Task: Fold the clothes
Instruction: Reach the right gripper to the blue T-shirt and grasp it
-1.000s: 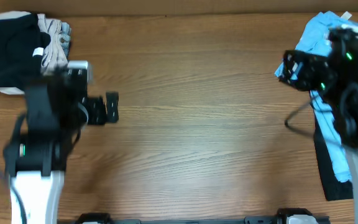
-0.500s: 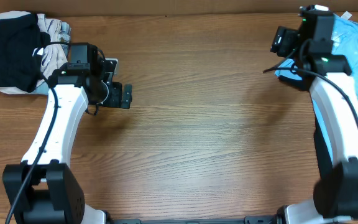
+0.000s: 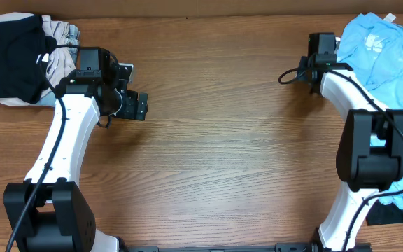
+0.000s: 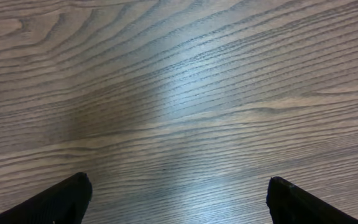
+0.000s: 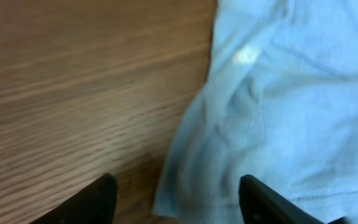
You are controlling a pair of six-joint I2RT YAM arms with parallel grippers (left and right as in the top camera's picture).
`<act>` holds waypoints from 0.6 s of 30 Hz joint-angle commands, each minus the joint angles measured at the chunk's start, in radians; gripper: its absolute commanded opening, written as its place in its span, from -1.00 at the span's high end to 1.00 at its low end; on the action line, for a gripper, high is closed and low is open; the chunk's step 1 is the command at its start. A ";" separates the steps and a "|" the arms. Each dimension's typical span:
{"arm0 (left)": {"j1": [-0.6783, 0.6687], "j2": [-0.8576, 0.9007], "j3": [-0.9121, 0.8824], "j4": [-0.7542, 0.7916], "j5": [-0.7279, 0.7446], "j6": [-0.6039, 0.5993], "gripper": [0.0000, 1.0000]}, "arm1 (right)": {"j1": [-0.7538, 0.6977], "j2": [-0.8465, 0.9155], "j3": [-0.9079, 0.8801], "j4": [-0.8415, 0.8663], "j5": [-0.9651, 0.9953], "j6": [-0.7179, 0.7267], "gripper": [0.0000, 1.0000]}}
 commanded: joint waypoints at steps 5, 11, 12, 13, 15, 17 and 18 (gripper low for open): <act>-0.006 -0.008 0.013 0.008 0.008 0.000 -0.87 | -0.027 0.057 0.019 0.028 0.020 0.029 -0.03; -0.006 -0.008 0.013 0.008 0.008 0.000 -0.87 | -0.028 0.102 0.019 0.064 -0.026 0.029 0.33; -0.006 -0.008 0.013 0.008 0.008 0.000 -0.87 | -0.028 0.112 0.019 0.068 -0.032 0.029 0.42; -0.006 -0.008 0.013 0.008 0.008 0.000 -0.87 | -0.028 0.116 0.019 0.068 -0.032 0.029 0.51; -0.006 -0.008 0.013 0.009 0.008 0.000 -0.87 | -0.028 0.119 0.019 0.068 -0.032 0.029 0.65; -0.006 -0.008 0.013 0.009 0.008 0.000 -0.86 | -0.028 0.116 0.021 0.072 -0.028 0.030 0.76; -0.006 -0.008 0.013 0.010 0.008 0.000 -0.86 | -0.029 0.111 0.024 0.072 -0.027 0.030 0.79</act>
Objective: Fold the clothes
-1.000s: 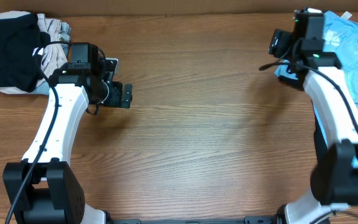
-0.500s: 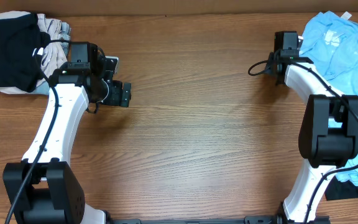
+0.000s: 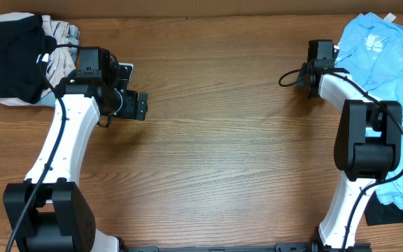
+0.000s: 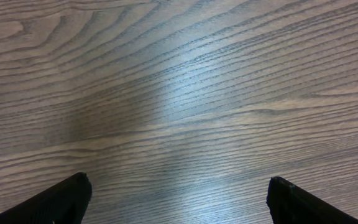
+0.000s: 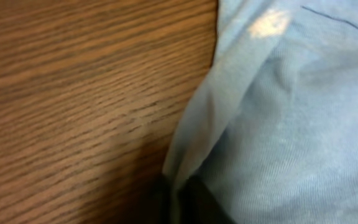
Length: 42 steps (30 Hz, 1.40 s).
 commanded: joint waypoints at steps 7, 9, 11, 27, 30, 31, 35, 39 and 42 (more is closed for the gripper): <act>-0.006 -0.008 0.013 0.012 0.009 0.000 -0.85 | -0.009 -0.060 0.103 -0.069 -0.009 0.024 0.92; -0.006 -0.008 0.013 0.012 0.009 0.001 -0.85 | -0.007 -0.091 0.133 -0.109 -0.021 0.019 0.92; -0.006 -0.008 0.013 0.012 0.009 0.001 -0.85 | -0.007 -0.116 0.148 -0.137 -0.080 -0.010 0.92; 0.036 -0.008 0.039 0.045 0.008 -0.063 -0.89 | 0.299 -0.362 0.151 -0.418 -0.462 -0.059 0.93; 0.068 -0.008 0.069 0.040 0.003 -0.063 -0.90 | 0.451 -0.401 0.164 -0.456 -0.542 -0.058 0.92; 0.082 -0.008 0.082 0.037 -0.001 -0.063 -0.90 | 0.505 -0.407 0.172 -0.468 -0.575 -0.058 0.92; 0.140 -0.008 0.127 0.025 -0.022 -0.063 -0.96 | 0.711 -0.407 0.197 -0.501 -0.652 -0.051 0.92; 0.226 -0.008 0.169 -0.001 -0.082 -0.063 -1.00 | 0.940 -0.409 0.203 -0.501 -0.736 -0.051 0.92; 0.278 -0.008 0.179 -0.008 -0.111 -0.062 -1.00 | 1.052 -0.409 0.208 -0.505 -0.784 -0.051 0.92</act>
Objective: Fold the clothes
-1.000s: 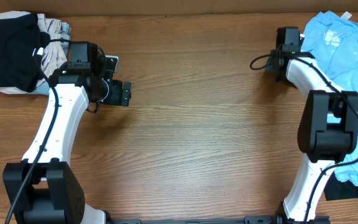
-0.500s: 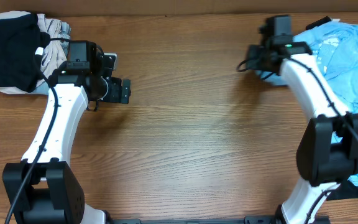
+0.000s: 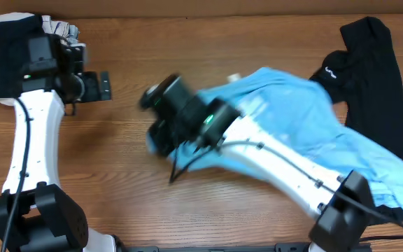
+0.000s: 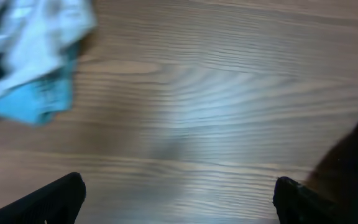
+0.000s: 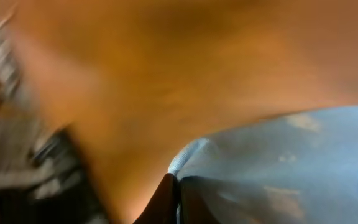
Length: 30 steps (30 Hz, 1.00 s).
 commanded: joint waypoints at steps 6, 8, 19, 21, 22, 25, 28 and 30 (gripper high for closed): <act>0.142 -0.008 0.042 -0.017 -0.035 -0.002 -1.00 | 0.183 -0.061 0.056 -0.063 -0.108 0.001 0.46; 0.144 -0.008 0.043 -0.017 0.007 0.022 -1.00 | 0.152 -0.088 0.069 -0.095 -0.066 0.040 0.16; -0.106 -0.007 0.042 0.012 0.284 0.274 -0.90 | -0.409 -0.285 0.082 -0.198 0.292 0.297 -0.68; -0.198 -0.005 0.040 0.014 0.257 0.330 -0.92 | -0.522 -0.285 0.082 -0.202 0.285 0.297 -0.72; -0.248 -0.002 0.040 0.017 0.230 0.353 -0.93 | -0.581 -0.284 0.081 -0.206 0.272 0.296 -0.75; -0.384 0.024 0.040 0.038 0.139 0.378 -0.97 | -0.718 -0.283 0.079 -0.222 0.249 0.290 -0.77; -0.532 0.096 0.040 0.078 0.074 0.394 -0.99 | -0.827 -0.283 0.079 -0.256 0.247 0.281 -0.78; -0.591 0.148 0.040 0.105 0.043 0.394 -0.99 | -0.863 -0.283 0.079 -0.281 0.247 0.259 -0.79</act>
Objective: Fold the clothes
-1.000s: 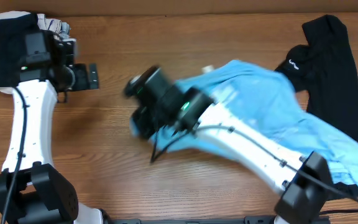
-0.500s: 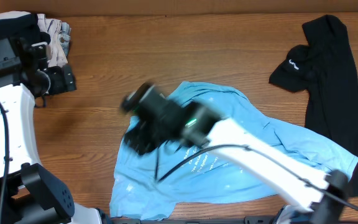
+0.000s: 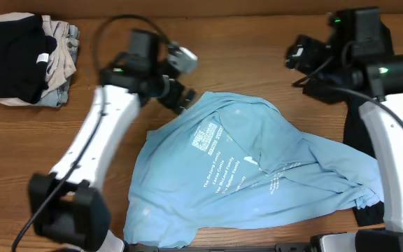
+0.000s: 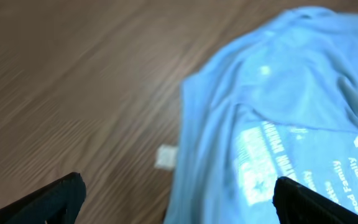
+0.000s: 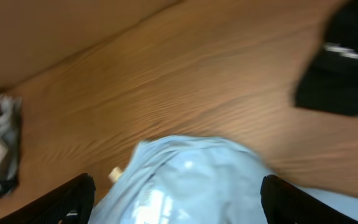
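Observation:
A light blue T-shirt (image 3: 257,175) with white print lies spread, still wrinkled, across the middle of the table. My left gripper (image 3: 177,96) hovers open over the shirt's upper left edge. The left wrist view shows the shirt (image 4: 278,124) and bare wood between the wide-apart fingers of that gripper (image 4: 179,196). My right gripper (image 3: 303,54) is raised at the far right, open and holding nothing. The right wrist view looks down past its gripper (image 5: 178,196) onto the shirt (image 5: 191,180).
A stack of folded clothes (image 3: 19,59), dark on top, sits at the far left corner. A black garment (image 3: 353,129) lies at the right under my right arm, also seen as the dark garment (image 5: 344,68). A small white tag (image 4: 165,156) lies beside the shirt's edge.
My right gripper was shut on the blue shirt over the table's middle left; it is now open and raised at the far right. The shirt lies spread. My left gripper moved from the stack to the shirt's edge.
The blue shirt lay at the far right with my right gripper open at its edge, then shut on that edge. Later the shirt was held across the table's middle, uncovering a black garment. Now it is let go and spread, with both grippers open.

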You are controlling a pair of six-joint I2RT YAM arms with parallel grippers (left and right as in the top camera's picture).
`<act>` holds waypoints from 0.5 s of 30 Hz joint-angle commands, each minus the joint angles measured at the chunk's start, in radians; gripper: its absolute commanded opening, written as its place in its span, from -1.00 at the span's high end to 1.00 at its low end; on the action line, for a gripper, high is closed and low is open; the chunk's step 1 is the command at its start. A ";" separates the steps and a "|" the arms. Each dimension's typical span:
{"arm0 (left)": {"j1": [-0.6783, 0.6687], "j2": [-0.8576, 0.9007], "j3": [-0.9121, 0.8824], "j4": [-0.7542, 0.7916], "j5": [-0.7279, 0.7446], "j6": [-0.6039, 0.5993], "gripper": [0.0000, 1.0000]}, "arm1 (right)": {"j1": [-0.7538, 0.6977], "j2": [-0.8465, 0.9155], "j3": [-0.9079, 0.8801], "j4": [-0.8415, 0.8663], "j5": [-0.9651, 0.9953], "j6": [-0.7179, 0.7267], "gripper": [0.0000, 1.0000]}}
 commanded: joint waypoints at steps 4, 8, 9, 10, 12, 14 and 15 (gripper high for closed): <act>-0.167 0.203 0.015 0.086 -0.147 0.033 -0.98 | -0.084 -0.010 0.012 -0.055 -0.001 -0.029 -0.79; -0.202 0.291 0.015 0.155 -0.210 -0.028 -0.96 | -0.091 -0.010 0.011 -0.068 -0.001 -0.045 -0.79; -0.205 0.304 0.015 0.169 -0.228 -0.050 -0.95 | -0.091 -0.010 0.011 -0.069 -0.001 -0.045 -0.79; -0.206 0.319 0.015 0.190 -0.250 -0.082 -0.92 | -0.091 -0.010 0.011 -0.069 -0.001 -0.045 -0.79; -0.206 0.340 0.015 0.225 -0.281 -0.136 -0.92 | -0.091 -0.010 0.011 -0.069 -0.001 -0.045 -0.79; -0.206 0.360 0.015 0.256 -0.304 -0.157 -0.92 | -0.091 -0.010 0.011 -0.069 -0.001 -0.044 -0.79; -0.204 0.367 0.015 0.271 -0.313 -0.169 -0.91 | -0.091 -0.010 0.011 -0.070 -0.001 -0.044 -0.79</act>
